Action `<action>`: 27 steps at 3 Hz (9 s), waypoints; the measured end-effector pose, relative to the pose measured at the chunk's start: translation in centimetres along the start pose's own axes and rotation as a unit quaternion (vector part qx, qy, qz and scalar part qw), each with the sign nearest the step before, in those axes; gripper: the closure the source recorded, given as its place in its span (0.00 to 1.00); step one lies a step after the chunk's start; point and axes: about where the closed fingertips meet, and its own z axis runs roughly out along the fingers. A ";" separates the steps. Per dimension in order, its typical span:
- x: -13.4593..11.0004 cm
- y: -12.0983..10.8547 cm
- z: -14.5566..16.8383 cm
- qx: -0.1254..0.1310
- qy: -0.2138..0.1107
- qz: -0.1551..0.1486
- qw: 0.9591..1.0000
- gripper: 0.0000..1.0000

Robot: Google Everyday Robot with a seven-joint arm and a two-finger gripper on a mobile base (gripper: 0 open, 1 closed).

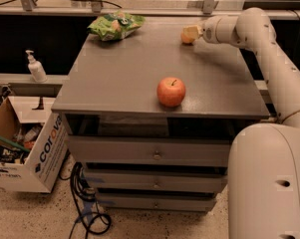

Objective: Move orange near apple

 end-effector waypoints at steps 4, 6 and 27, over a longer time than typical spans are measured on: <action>0.2 2.7 -6.3 -0.056 0.013 -0.004 0.998 1.00; 1.0 4.6 -8.2 -0.091 0.041 -0.032 0.994 0.59; 7.5 20.4 -24.8 -0.338 0.139 -0.145 0.919 1.00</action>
Offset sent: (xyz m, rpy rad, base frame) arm -0.0532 -0.0155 0.0242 -0.0031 0.0101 0.0460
